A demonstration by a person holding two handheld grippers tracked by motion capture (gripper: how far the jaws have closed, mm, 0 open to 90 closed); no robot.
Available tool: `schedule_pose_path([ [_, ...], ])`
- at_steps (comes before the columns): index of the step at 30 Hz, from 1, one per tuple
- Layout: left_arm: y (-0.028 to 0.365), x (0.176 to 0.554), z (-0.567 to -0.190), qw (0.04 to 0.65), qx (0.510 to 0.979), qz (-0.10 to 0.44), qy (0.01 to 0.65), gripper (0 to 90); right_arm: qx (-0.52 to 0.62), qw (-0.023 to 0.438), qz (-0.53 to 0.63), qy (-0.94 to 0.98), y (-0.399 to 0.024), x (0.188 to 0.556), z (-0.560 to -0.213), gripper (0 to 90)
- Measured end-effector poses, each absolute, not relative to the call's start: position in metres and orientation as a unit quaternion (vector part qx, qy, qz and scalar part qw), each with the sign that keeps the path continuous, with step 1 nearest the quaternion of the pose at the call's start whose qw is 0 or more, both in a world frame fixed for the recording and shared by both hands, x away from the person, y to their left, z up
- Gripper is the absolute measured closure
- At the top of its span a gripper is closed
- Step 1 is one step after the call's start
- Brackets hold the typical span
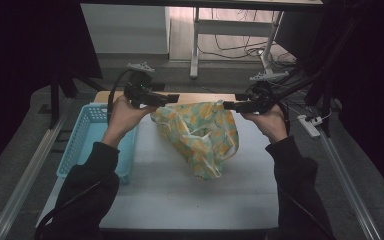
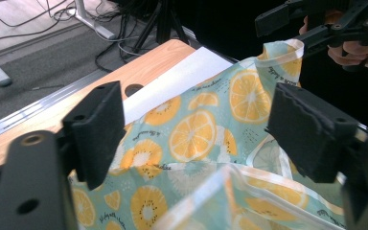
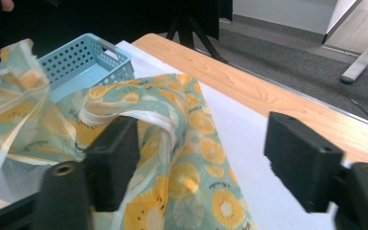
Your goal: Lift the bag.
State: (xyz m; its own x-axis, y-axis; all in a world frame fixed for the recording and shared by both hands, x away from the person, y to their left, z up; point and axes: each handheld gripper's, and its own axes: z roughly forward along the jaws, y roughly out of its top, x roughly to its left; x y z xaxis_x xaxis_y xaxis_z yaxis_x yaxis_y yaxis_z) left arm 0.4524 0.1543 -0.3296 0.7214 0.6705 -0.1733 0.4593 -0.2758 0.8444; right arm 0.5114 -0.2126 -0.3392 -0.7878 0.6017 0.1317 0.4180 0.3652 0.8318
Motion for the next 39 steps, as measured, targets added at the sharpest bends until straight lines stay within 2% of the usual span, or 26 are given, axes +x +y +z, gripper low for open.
schedule_pose_path([
  [5, 0.162, 0.435, -0.340, 0.485, 0.791, 0.114, 0.354, 4.8, 0.315, 0.105, 0.475, 0.815, -0.224, 0.499, -0.348, 21.8],
  [12, 0.176, 0.410, -0.356, 0.476, 0.794, 0.129, 0.355, 0.2, 0.319, 0.110, 0.480, 0.810, -0.237, 0.483, -0.358, 16.5],
  [22, 0.192, 0.369, -0.380, 0.458, 0.801, 0.140, 0.359, 0.0, 0.315, 0.108, 0.494, 0.803, -0.243, 0.455, -0.371, 10.0],
  [39, 0.221, 0.304, -0.429, 0.450, 0.789, 0.124, 0.399, 0.0, 0.317, 0.129, 0.484, 0.806, -0.258, 0.403, -0.405, 0.0],
])
